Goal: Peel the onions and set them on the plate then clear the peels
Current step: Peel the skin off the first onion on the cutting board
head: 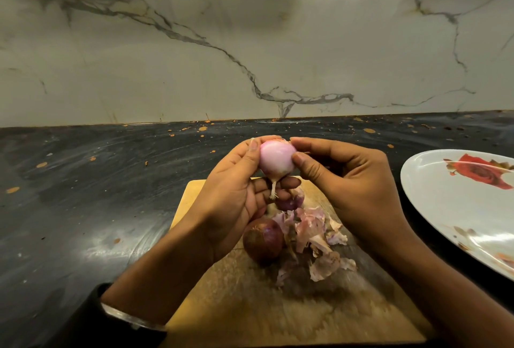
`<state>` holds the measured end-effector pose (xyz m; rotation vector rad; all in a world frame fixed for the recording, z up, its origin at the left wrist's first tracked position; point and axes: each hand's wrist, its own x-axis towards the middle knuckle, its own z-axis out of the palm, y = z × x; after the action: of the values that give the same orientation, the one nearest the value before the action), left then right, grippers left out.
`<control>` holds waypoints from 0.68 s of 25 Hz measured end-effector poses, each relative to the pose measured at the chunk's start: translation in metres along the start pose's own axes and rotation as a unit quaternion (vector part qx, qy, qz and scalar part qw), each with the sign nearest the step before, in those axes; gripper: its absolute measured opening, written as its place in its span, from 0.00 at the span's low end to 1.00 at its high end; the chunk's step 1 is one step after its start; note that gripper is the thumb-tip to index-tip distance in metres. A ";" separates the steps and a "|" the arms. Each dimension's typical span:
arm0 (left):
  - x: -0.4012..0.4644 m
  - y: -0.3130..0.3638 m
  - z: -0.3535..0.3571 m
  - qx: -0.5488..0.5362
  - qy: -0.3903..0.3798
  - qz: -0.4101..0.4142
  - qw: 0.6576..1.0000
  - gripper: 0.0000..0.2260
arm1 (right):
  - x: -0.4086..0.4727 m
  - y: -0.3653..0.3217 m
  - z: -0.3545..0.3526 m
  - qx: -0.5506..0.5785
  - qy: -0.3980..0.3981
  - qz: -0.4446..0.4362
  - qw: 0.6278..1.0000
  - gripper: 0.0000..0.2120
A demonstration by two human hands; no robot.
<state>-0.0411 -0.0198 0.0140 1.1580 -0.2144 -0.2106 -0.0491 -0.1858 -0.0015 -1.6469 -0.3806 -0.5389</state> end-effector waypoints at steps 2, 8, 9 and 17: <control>0.000 0.000 -0.001 0.006 0.006 0.003 1.000 0.17 | 0.000 0.001 0.000 0.003 -0.002 0.013 1.000 0.12; -0.002 -0.002 0.000 0.015 0.006 0.008 1.000 0.16 | 0.000 0.003 -0.001 -0.014 -0.001 0.024 1.000 0.11; -0.002 -0.002 0.000 0.014 0.004 0.010 1.000 0.16 | 0.000 0.003 -0.002 -0.018 0.000 0.026 1.000 0.11; -0.005 -0.007 0.004 0.068 -0.009 0.030 0.997 0.15 | -0.005 0.003 0.003 -0.121 0.057 -0.027 0.991 0.10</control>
<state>-0.0471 -0.0249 0.0088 1.2826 -0.2836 -0.1553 -0.0515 -0.1833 -0.0074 -1.8315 -0.2858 -0.7397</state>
